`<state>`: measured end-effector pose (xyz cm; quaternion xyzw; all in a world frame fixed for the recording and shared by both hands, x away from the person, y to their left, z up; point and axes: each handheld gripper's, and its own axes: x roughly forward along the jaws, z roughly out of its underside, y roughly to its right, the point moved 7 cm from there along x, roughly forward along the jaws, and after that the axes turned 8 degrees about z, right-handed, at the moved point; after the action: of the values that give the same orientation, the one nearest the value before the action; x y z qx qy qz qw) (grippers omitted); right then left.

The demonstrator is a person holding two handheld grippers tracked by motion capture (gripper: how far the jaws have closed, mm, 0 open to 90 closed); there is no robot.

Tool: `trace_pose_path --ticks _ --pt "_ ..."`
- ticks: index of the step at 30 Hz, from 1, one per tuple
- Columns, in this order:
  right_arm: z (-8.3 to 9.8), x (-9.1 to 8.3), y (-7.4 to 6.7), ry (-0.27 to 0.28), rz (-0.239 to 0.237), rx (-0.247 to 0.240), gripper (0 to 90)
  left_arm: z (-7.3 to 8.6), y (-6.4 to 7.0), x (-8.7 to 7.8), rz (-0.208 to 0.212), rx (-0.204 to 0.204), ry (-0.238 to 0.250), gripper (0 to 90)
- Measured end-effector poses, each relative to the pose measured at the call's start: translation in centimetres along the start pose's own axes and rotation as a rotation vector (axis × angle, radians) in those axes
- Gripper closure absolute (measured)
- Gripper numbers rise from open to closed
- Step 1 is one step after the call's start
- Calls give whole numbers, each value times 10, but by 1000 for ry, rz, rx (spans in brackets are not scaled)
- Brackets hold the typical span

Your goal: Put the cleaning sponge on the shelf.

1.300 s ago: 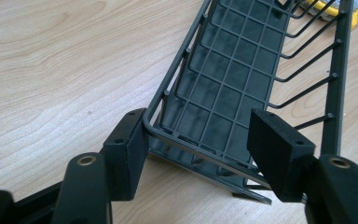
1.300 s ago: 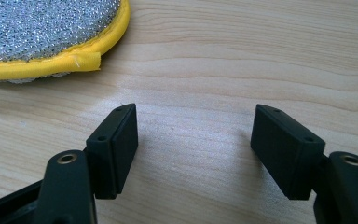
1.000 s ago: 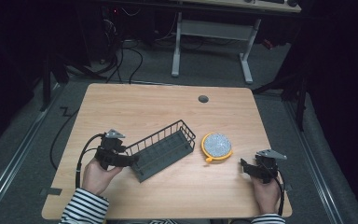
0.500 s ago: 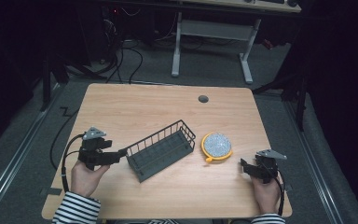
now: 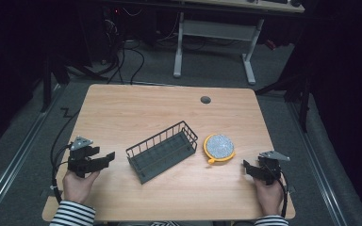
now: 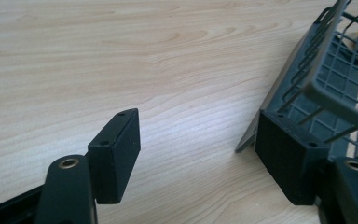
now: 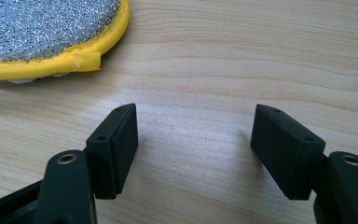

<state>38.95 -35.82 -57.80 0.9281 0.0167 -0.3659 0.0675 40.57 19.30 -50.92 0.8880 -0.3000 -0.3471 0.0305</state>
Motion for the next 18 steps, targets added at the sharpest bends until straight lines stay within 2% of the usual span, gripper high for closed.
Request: trace_pose_path --ticks 8,11,18 --pt "0 0 -1 4 -6 -3 328 20 -15 11 -48 -36 0 328" --pt "0 0 -1 5 -14 -3 341 28 -20 21 -103 -25 -6 334" --pt "0 0 -1 5 -12 -3 343 30 -29 32 -157 -28 2 339"
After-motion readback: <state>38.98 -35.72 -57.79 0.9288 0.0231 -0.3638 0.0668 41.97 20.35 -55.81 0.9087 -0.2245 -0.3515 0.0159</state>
